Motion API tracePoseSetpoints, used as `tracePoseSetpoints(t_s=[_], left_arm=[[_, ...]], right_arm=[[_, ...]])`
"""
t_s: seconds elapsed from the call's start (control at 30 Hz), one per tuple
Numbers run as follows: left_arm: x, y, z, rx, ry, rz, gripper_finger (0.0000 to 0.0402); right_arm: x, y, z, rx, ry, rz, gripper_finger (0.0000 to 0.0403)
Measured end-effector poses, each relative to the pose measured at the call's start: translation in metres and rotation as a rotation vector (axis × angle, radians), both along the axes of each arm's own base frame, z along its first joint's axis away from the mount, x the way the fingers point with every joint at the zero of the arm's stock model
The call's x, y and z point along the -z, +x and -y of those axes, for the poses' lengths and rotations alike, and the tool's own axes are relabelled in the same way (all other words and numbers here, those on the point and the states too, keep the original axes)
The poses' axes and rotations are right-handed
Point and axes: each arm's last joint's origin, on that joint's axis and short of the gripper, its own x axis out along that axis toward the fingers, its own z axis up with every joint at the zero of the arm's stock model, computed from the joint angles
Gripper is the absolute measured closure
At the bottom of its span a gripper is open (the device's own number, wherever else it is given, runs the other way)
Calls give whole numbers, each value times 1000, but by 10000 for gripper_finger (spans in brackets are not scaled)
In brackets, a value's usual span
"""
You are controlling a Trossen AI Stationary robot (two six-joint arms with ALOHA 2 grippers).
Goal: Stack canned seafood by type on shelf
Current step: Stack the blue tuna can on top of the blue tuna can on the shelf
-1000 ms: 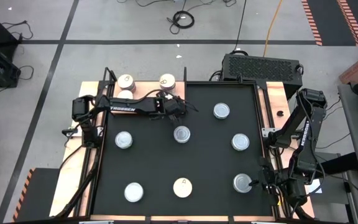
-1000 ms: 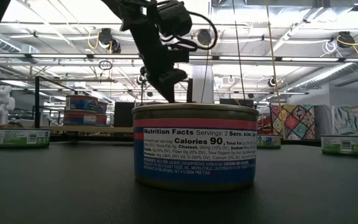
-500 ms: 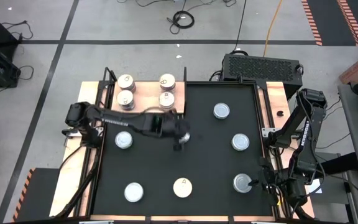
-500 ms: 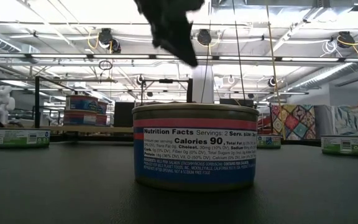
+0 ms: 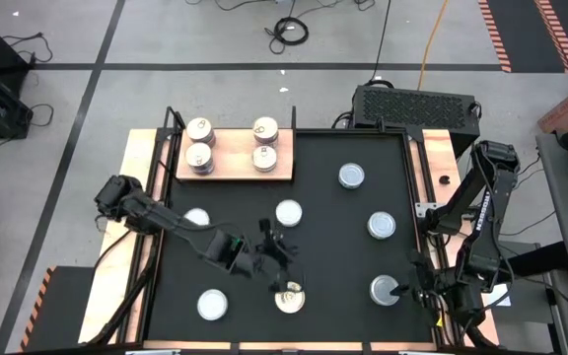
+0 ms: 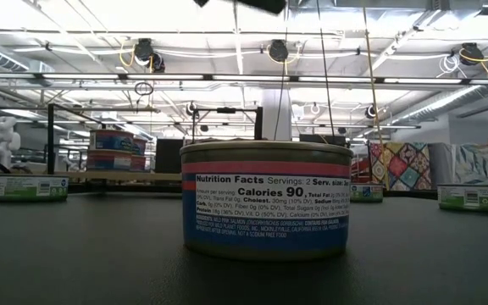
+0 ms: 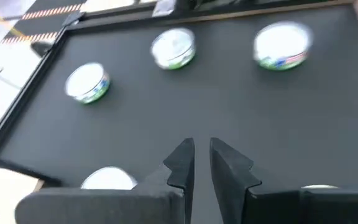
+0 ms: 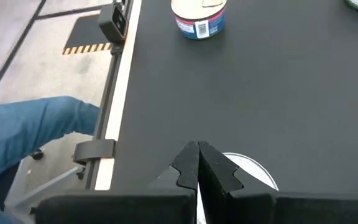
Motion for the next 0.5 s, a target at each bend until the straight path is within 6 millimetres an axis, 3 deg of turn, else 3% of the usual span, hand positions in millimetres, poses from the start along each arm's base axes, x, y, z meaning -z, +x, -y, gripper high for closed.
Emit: tracePoseSetpoints(t_s=[0.37, 0.5], left_arm=[[-18, -4, 38, 66, -96, 221, 347], [-13, -1, 46, 79, -109, 246, 347]], right_arm=[[11, 4, -18, -42, 19, -3, 403], [12, 5, -22, -56, 37, -6, 403]])
